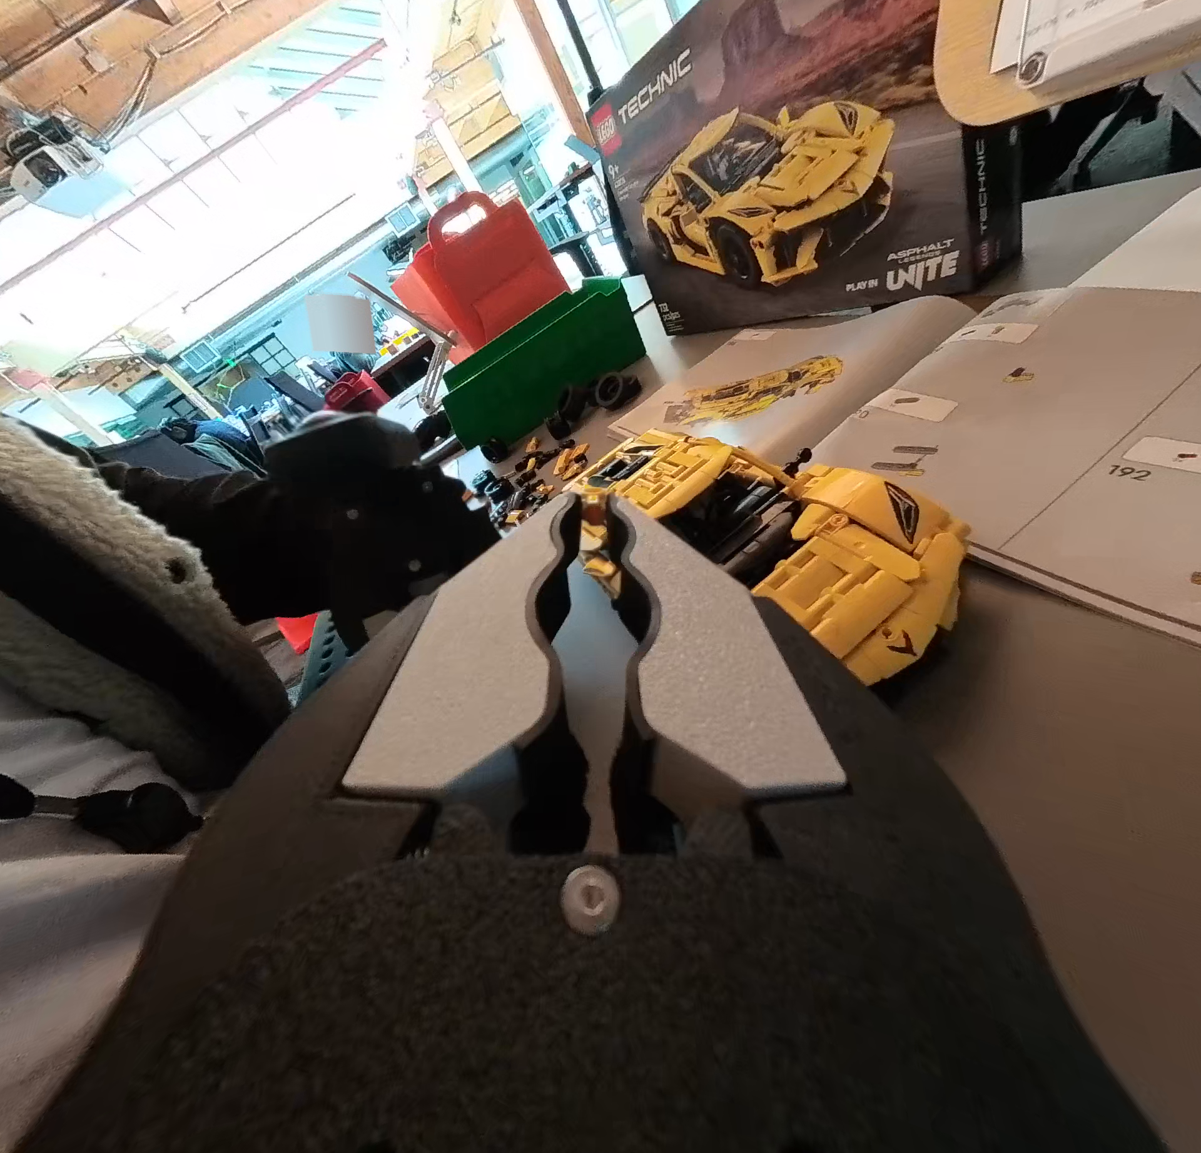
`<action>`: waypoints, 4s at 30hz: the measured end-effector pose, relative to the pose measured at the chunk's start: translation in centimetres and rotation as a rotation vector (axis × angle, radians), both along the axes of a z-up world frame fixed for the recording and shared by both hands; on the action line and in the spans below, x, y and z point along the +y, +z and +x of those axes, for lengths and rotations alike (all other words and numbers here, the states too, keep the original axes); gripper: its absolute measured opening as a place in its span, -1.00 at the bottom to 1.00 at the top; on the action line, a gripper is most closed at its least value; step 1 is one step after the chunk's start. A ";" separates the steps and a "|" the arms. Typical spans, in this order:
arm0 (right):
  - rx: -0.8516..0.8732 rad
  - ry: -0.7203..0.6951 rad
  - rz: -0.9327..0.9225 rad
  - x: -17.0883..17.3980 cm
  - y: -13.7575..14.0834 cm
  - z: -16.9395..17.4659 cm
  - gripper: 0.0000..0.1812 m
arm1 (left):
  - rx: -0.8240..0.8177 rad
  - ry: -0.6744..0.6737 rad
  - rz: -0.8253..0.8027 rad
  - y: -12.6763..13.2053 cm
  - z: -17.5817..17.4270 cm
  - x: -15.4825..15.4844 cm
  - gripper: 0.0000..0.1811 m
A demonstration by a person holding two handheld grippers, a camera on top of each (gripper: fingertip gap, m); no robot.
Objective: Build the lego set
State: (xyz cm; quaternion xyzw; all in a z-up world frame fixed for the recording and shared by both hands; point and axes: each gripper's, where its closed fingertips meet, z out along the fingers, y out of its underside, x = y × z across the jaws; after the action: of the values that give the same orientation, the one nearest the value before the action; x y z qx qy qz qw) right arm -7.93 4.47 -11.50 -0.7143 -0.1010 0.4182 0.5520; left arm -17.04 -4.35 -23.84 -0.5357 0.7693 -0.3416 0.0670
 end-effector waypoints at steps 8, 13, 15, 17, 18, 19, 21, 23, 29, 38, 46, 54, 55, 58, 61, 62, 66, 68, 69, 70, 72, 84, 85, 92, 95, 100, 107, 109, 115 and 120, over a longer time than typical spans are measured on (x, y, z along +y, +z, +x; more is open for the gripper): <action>0.025 0.035 -0.037 0.0 -0.3 -0.4 -0.94 | -0.070 0.000 -0.034 0.4 1.2 -1.4 -0.78; 0.055 0.029 -0.043 0.1 -0.2 0.0 -0.93 | -0.209 0.089 0.096 1.2 1.4 1.5 -0.72; 0.062 0.033 -0.049 0.2 -0.2 -0.1 -0.93 | -0.243 0.113 0.133 0.8 1.7 2.4 -0.70; 0.063 0.038 -0.056 0.2 -0.3 -0.1 -0.93 | -0.234 0.126 0.135 0.2 2.1 2.8 -0.70; 0.062 0.037 -0.060 0.2 -0.4 -0.1 -0.94 | -0.216 0.122 0.136 -0.3 2.2 2.8 -0.70; 0.060 0.034 -0.062 0.3 -0.5 0.0 -0.94 | -0.216 0.118 0.143 -0.5 2.3 2.8 -0.72; 0.046 0.027 -0.052 0.4 -0.6 0.1 -0.94 | -0.248 0.099 0.175 -0.5 2.4 2.9 -0.92; 0.003 0.007 -0.015 0.6 -0.7 0.4 -0.94 | -0.267 0.090 0.197 -0.5 2.4 2.9 -0.94; -0.147 0.049 -0.035 0.2 -2.8 -0.8 -0.94 | -0.334 0.120 0.307 0.4 2.6 4.3 -0.95; -0.052 0.321 -0.161 -2.1 -3.7 -5.2 -0.93 | -0.460 0.230 0.411 7.4 2.1 5.8 -0.95; -0.032 0.389 -0.163 -2.6 -3.6 -6.7 -0.93 | -0.488 0.272 0.396 8.7 2.1 5.9 -0.95; -0.636 0.282 0.186 -2.3 -5.4 -7.1 -0.93 | -0.371 0.263 0.353 6.9 1.5 5.9 -0.95; -0.712 0.264 0.252 -2.2 -5.5 -7.1 -0.93 | -0.356 0.289 0.302 6.7 1.5 6.0 -0.95; -0.852 0.162 0.377 -1.4 -5.3 -6.5 -0.93 | -0.350 0.441 0.051 7.1 1.7 6.6 -0.96; -0.690 0.113 0.342 -1.1 -4.1 -6.0 -0.93 | -0.419 0.544 -0.133 8.5 1.8 7.2 -0.96; -0.584 0.126 0.295 -1.2 -3.6 -6.0 -0.93 | -0.447 0.545 -0.113 8.7 1.8 7.3 -0.96; -0.220 0.171 0.277 -2.0 0.0 -6.0 -0.94 | -0.553 0.545 -0.223 10.6 2.0 6.3 -0.95; -0.096 0.231 0.269 -2.6 0.9 -6.5 -0.94 | -0.592 0.566 -0.341 11.3 2.3 6.1 -0.95; -0.045 0.261 0.253 -2.8 1.1 -6.8 -0.94 | -0.627 0.566 -0.380 11.8 2.5 5.9 -0.95; -0.009 0.267 0.232 -2.7 1.2 -6.9 -0.94 | -0.657 0.562 -0.404 12.3 2.6 5.7 -0.95; 0.001 0.257 0.231 -2.6 1.2 -6.9 -0.94 | -0.687 0.550 -0.410 12.7 2.9 5.3 -0.95; -0.078 0.228 0.233 -2.3 0.5 -6.2 -0.94 | -0.694 0.591 -0.383 12.4 2.4 6.1 -0.95; -0.146 0.225 0.235 -2.3 -0.1 -6.3 -0.94 | -0.691 0.598 -0.379 12.4 2.3 6.3 -0.95; -0.295 0.198 0.303 -2.4 -0.7 -7.1 -0.94 | -0.665 0.629 -0.432 11.7 2.3 6.6 -0.95; -0.217 0.203 0.308 -2.5 0.2 -7.0 -0.94 | -0.642 0.628 -0.430 11.1 2.4 6.4 -0.95; -0.203 0.215 0.295 -2.5 0.1 -7.2 -0.94 | -0.668 0.609 -0.480 11.7 2.5 5.7 -0.96; -0.151 0.223 0.285 -2.7 0.5 -7.1 -0.94 | -0.691 0.608 -0.497 12.3 2.6 5.5 -0.96; -0.134 0.228 0.281 -2.7 0.6 -7.1 -0.94 | -0.697 0.607 -0.497 12.4 2.6 5.5 -0.96; -0.096 0.239 0.279 -2.9 1.0 -7.1 -0.94 | -0.713 0.601 -0.506 12.9 2.5 5.4 -0.96; -0.031 0.262 0.258 -3.1 1.3 -7.0 -0.94 | -0.725 0.588 -0.492 13.2 2.5 5.1 -0.96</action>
State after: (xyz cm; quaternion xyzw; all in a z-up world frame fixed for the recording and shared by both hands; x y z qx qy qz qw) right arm -14.96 1.37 -10.18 -0.6246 -0.2546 0.4590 0.5783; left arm -14.49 0.79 -10.63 -0.5764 0.4110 -0.6422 0.2939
